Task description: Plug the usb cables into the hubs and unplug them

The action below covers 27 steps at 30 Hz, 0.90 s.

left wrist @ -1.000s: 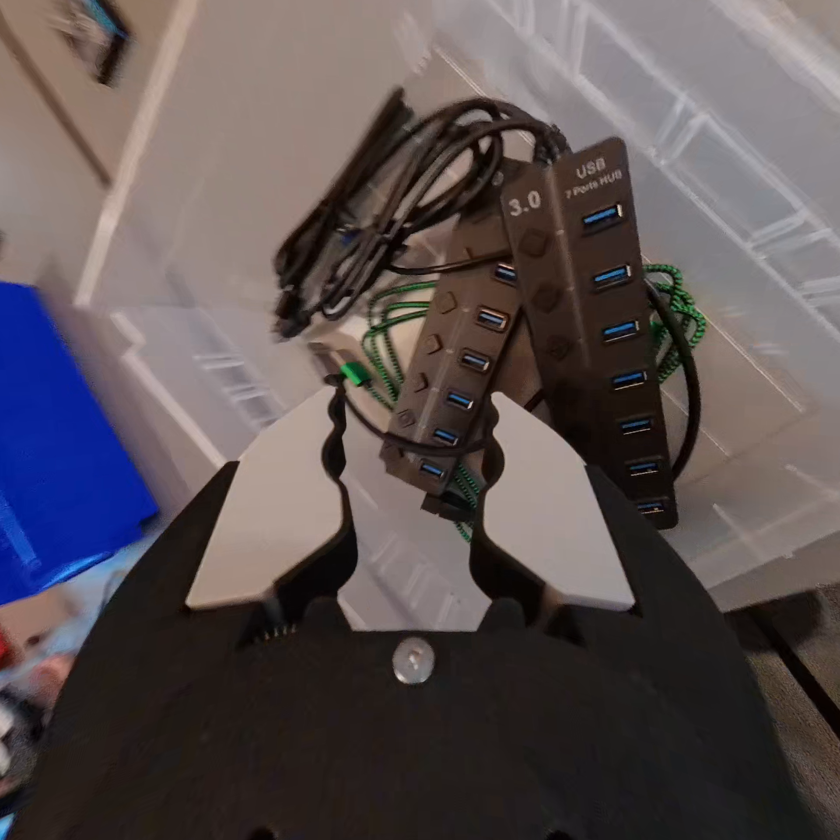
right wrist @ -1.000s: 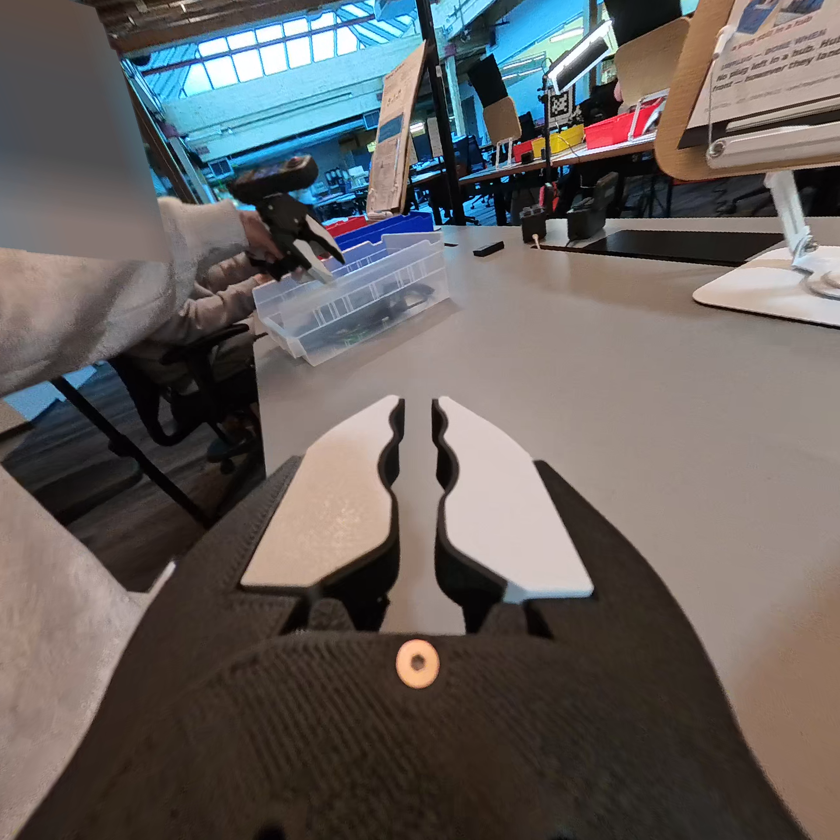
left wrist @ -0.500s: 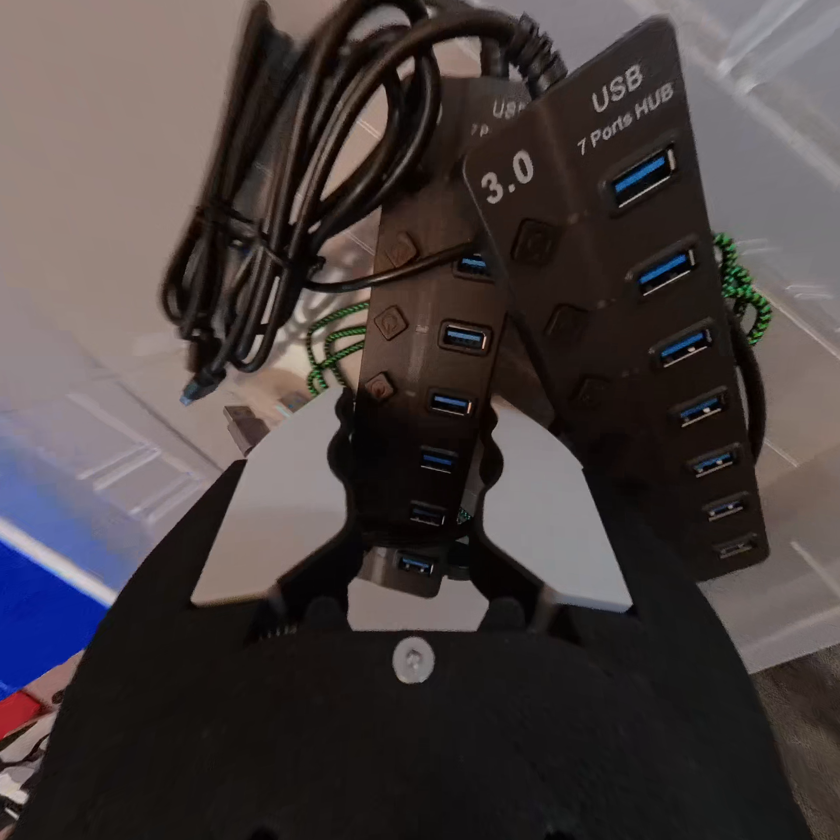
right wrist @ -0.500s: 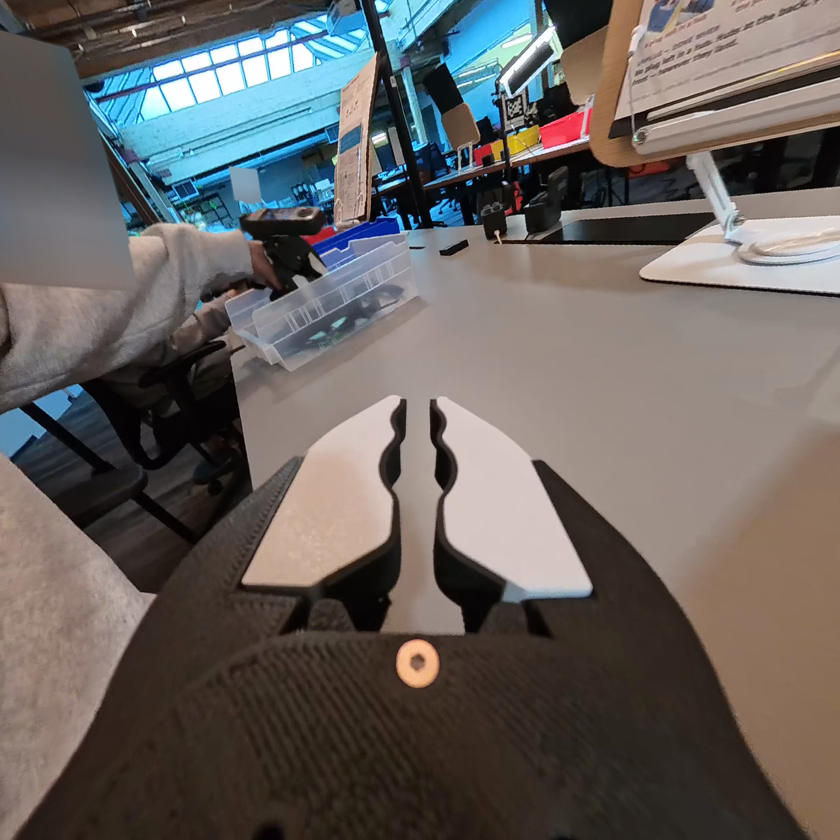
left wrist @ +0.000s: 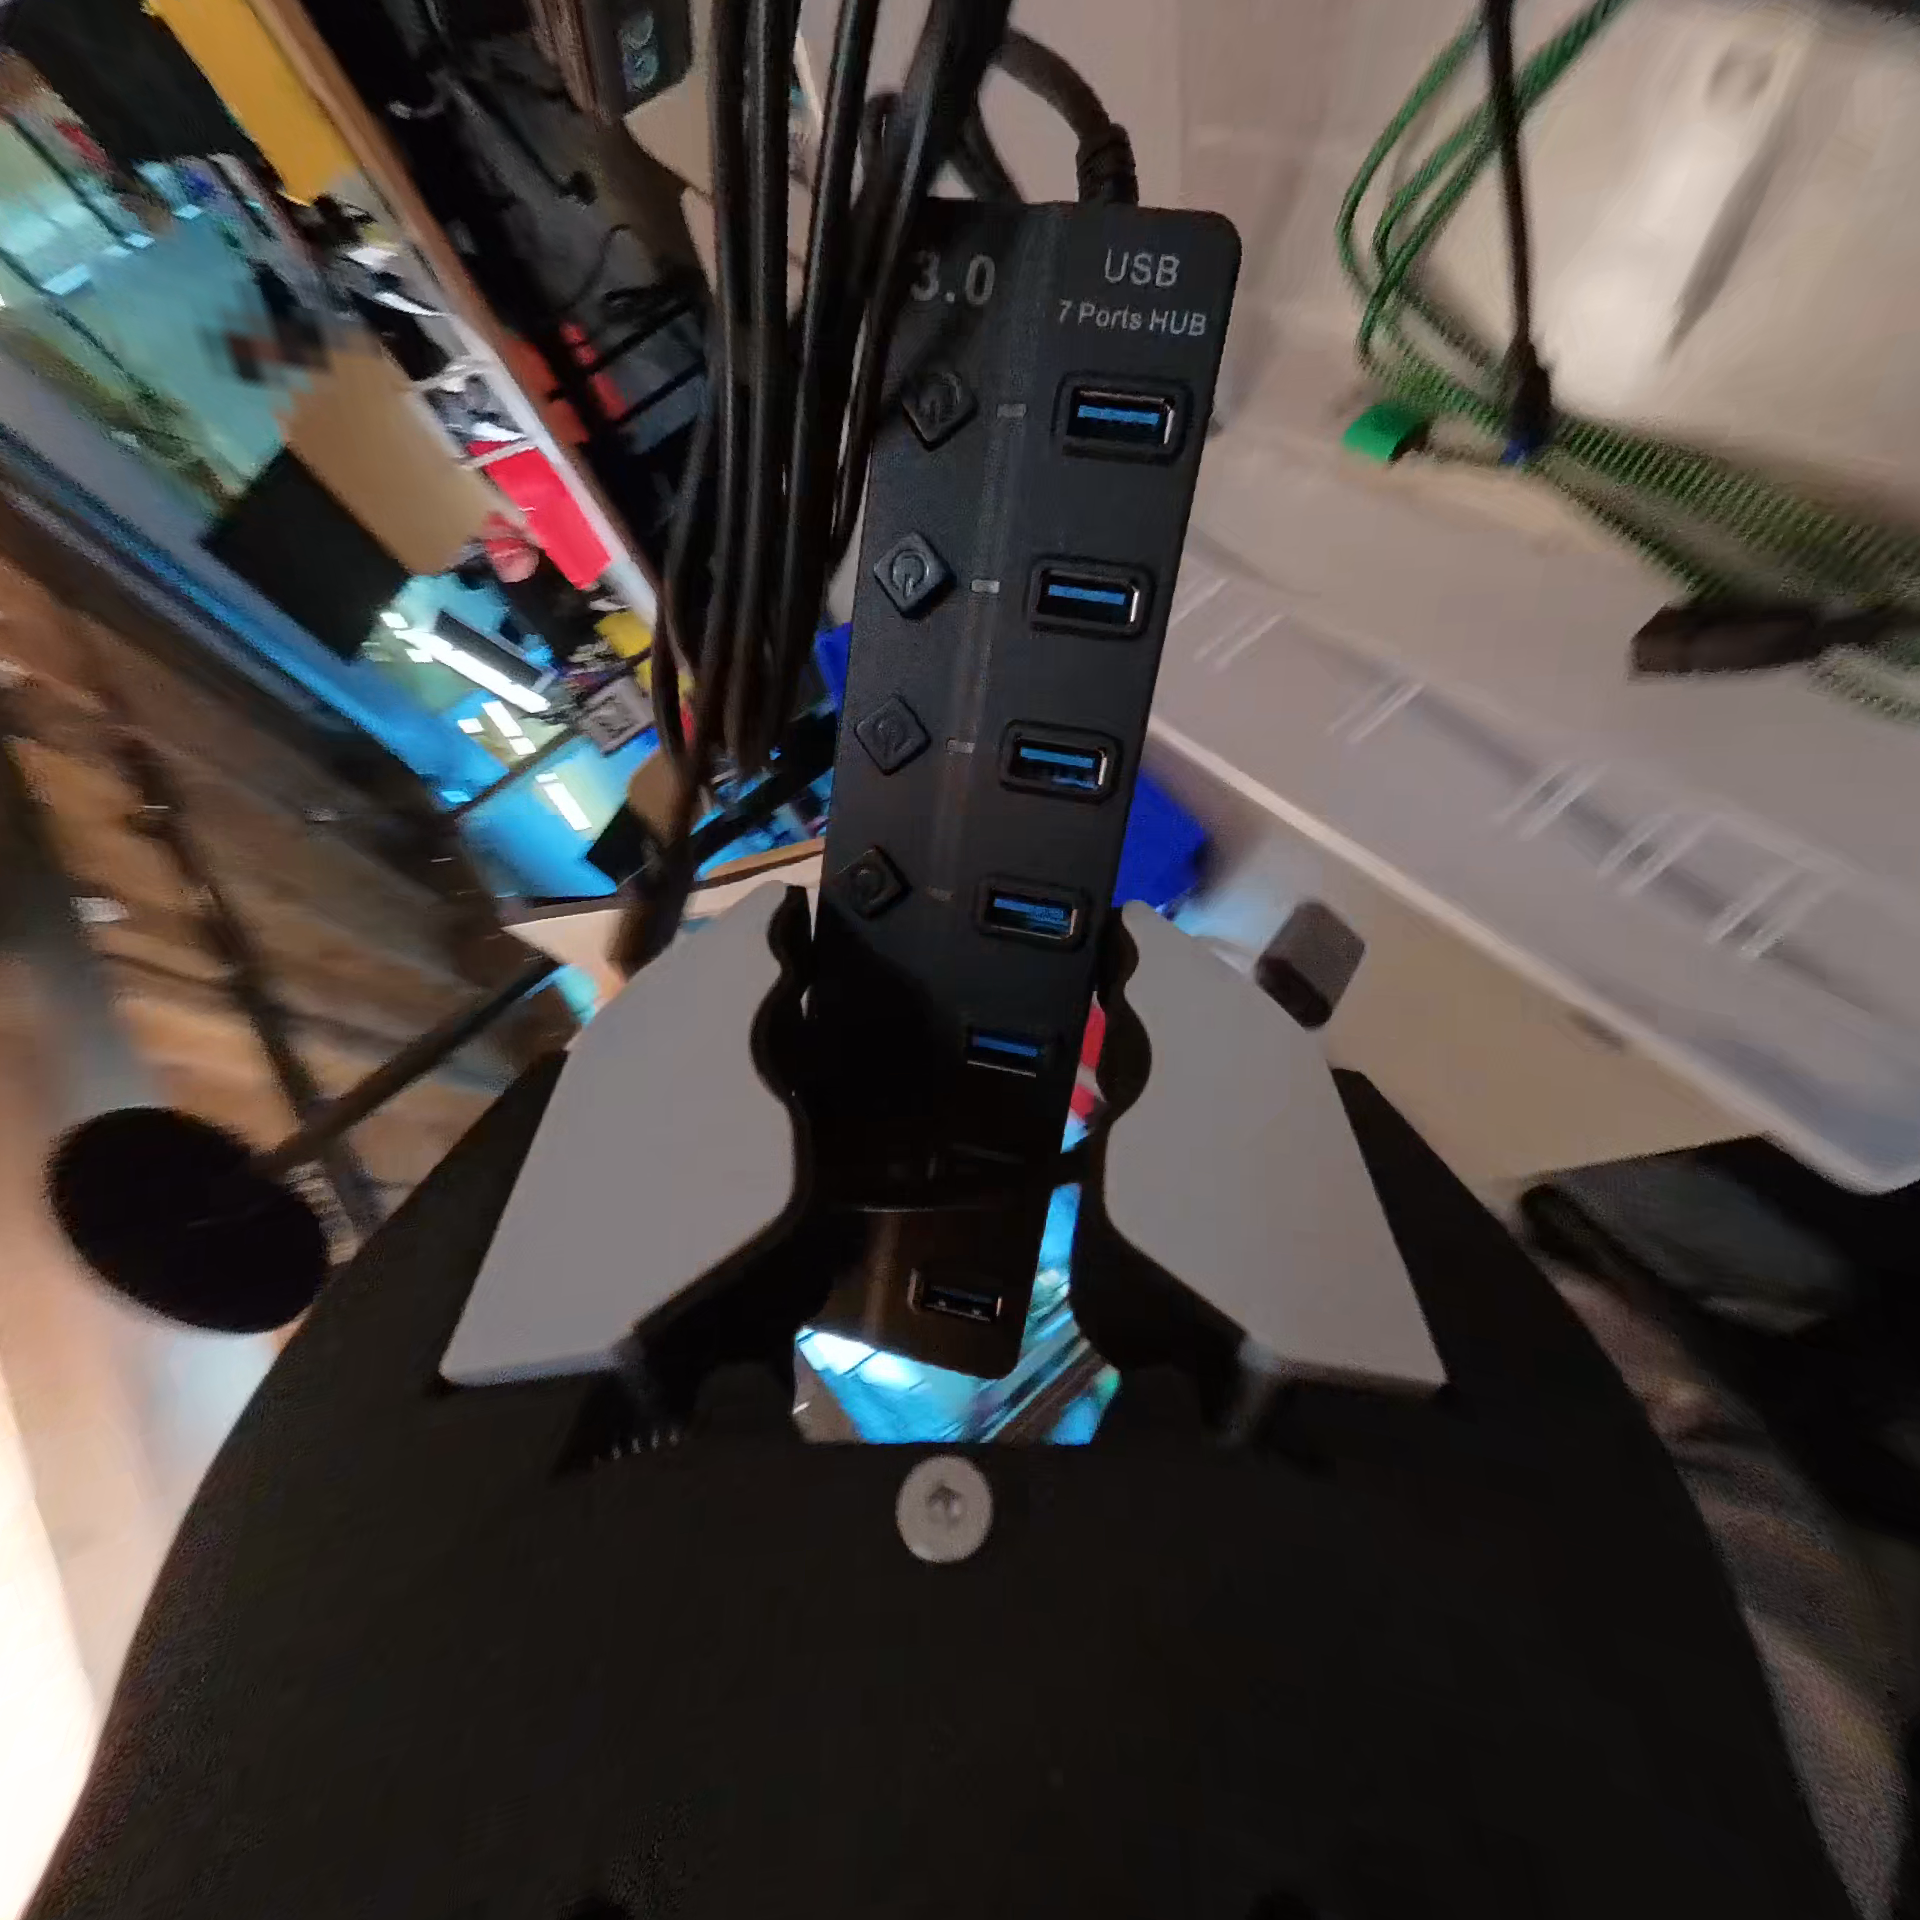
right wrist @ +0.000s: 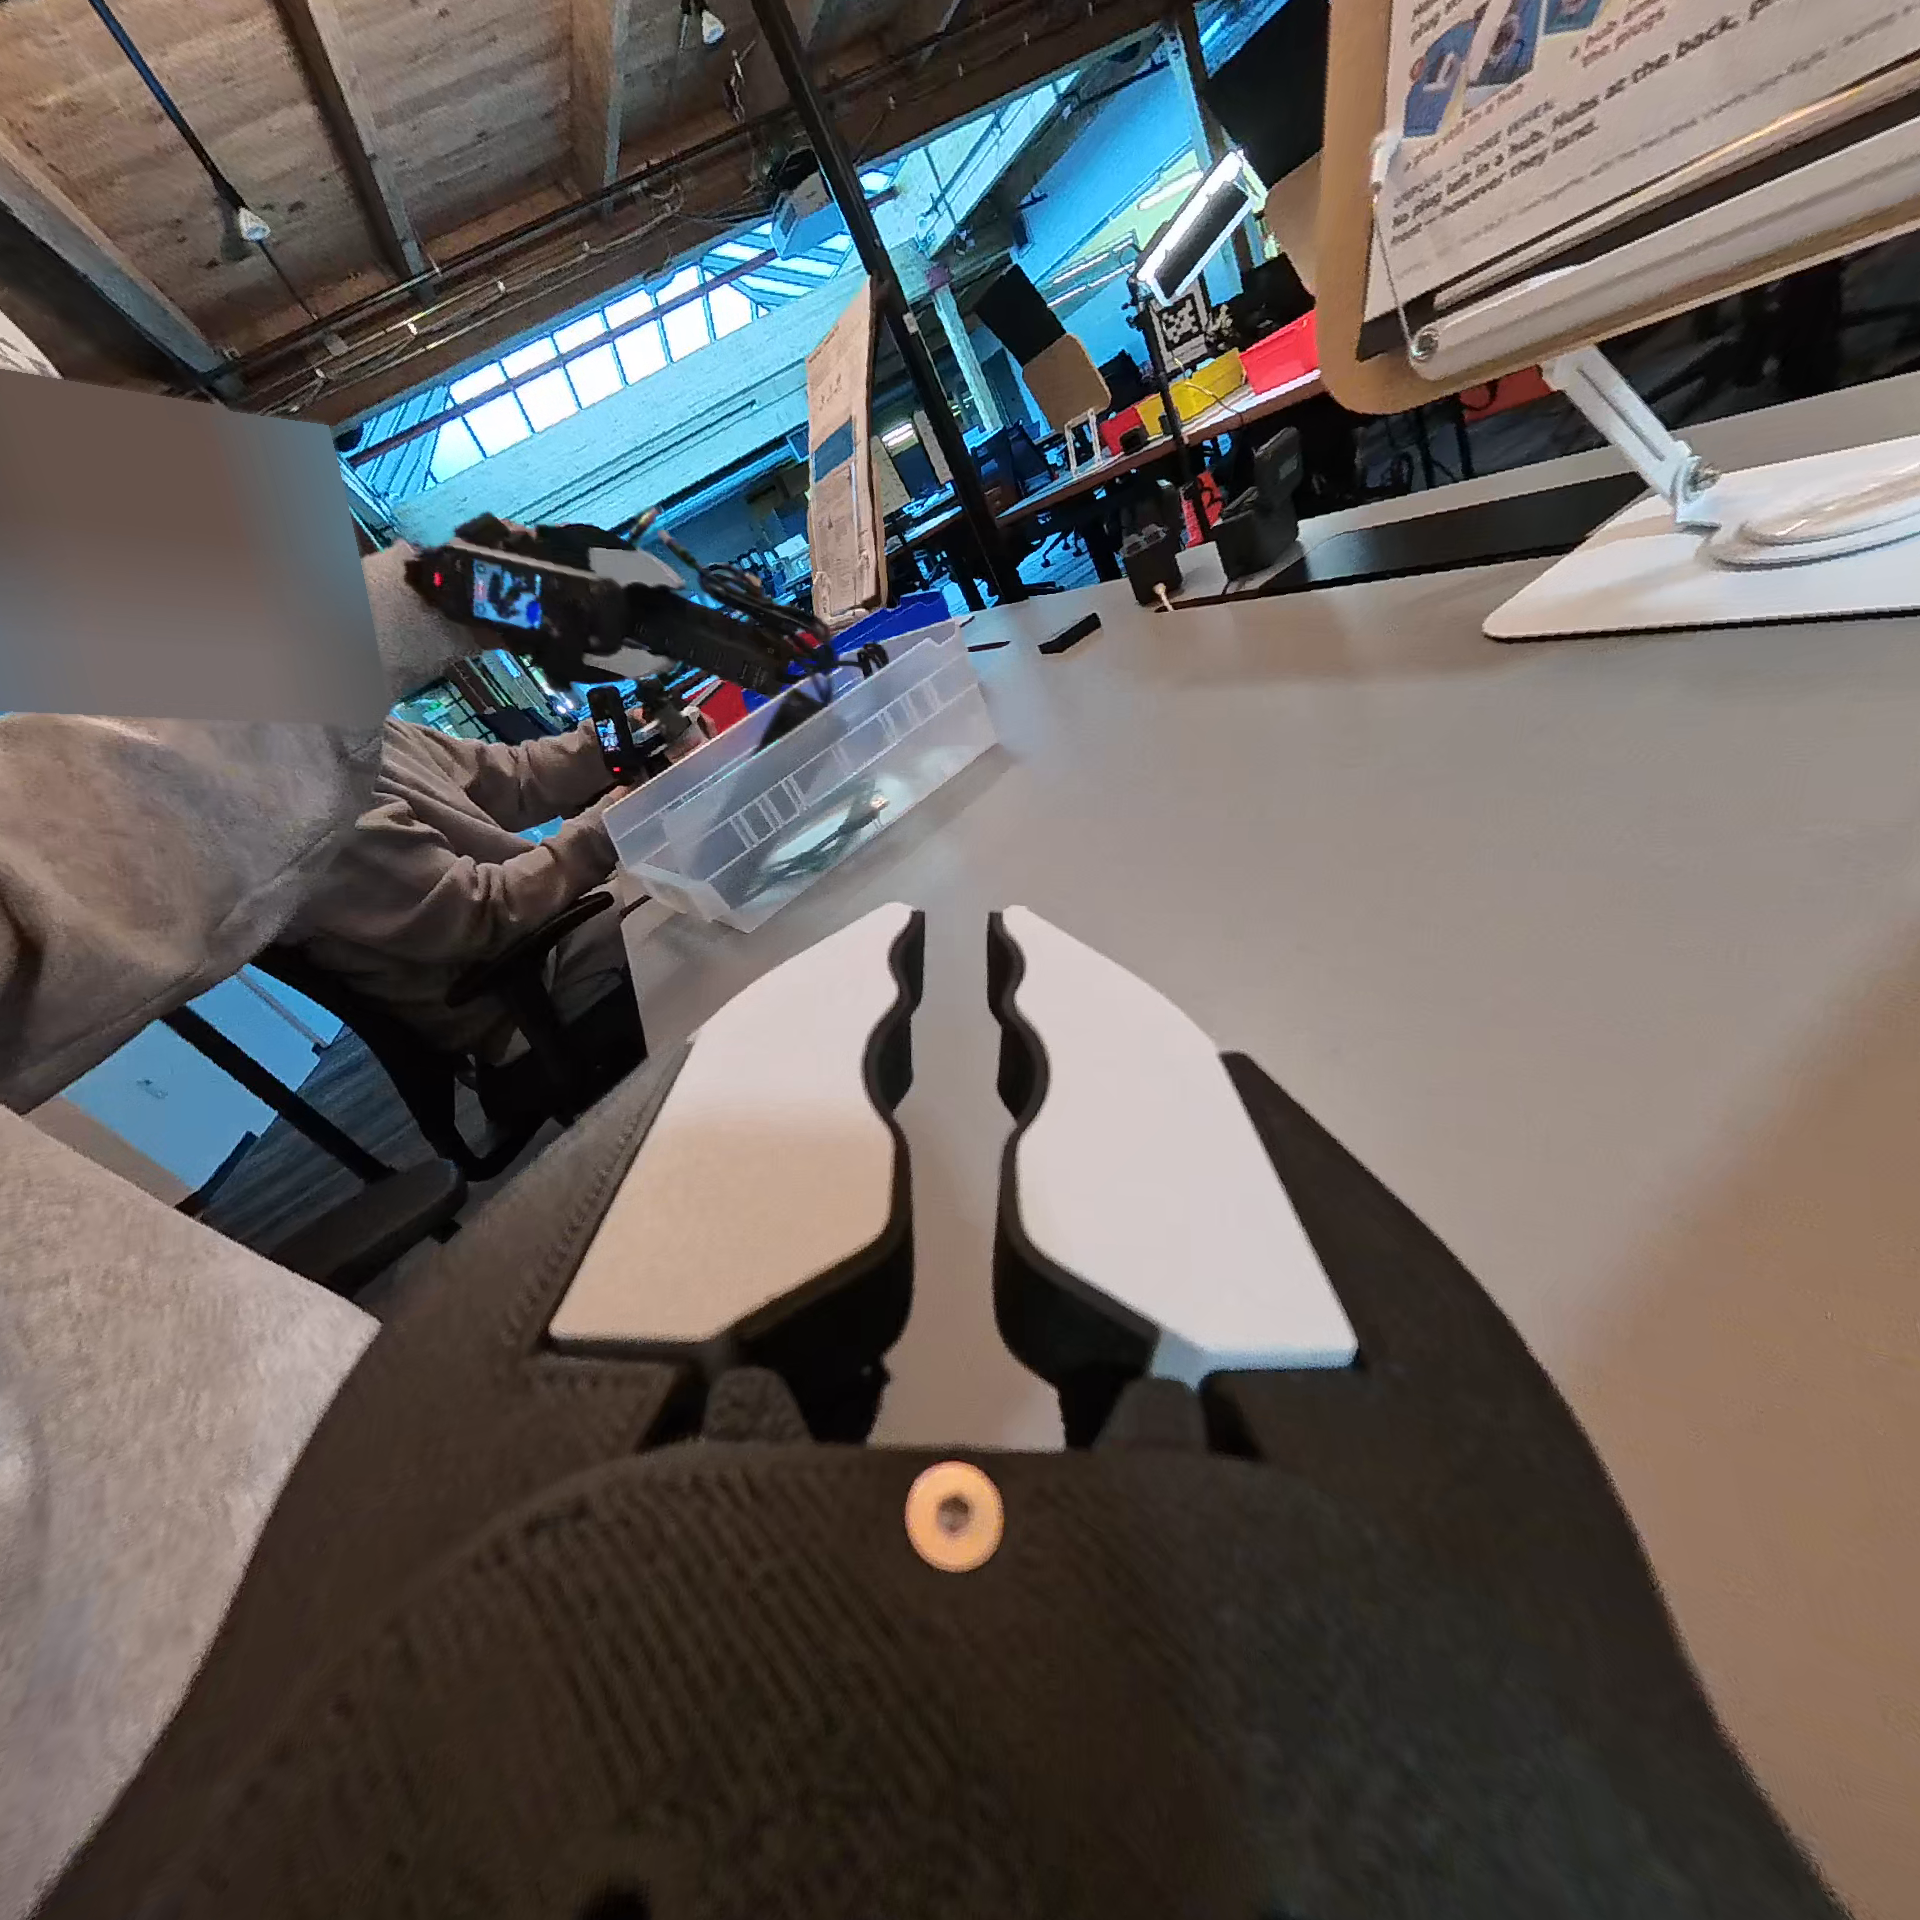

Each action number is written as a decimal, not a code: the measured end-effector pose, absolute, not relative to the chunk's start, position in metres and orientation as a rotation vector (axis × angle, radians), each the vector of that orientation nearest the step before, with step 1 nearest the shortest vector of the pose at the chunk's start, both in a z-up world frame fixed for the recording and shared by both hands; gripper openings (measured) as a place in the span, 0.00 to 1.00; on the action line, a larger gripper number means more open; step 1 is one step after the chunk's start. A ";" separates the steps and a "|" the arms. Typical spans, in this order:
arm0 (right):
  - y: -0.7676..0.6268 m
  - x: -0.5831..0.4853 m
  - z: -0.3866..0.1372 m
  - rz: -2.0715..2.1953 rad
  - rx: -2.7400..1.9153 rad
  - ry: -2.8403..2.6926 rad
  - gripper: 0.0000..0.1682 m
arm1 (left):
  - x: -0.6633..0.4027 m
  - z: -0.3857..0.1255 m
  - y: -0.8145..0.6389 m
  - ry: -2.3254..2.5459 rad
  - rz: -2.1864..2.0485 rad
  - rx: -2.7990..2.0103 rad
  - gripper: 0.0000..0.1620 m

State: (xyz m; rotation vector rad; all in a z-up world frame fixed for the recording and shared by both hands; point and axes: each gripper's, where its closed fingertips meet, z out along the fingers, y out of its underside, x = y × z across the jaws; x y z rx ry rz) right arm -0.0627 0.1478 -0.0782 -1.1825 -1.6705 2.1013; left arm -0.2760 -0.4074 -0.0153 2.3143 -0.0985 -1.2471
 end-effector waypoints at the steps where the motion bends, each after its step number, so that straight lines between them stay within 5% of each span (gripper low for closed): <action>1: 0.147 -0.061 -0.077 2.103 -1.176 -1.672 0.07 | -0.275 -0.010 -0.408 -0.140 -1.256 2.259 0.35; 19: 0.147 -0.052 -0.067 2.198 -1.184 -1.622 0.07 | -0.237 0.093 -0.359 0.239 -1.917 2.495 0.34; 27: 0.144 -0.048 -0.065 2.228 -1.192 -1.613 0.07 | -0.262 0.073 -0.334 0.702 -1.991 2.709 0.34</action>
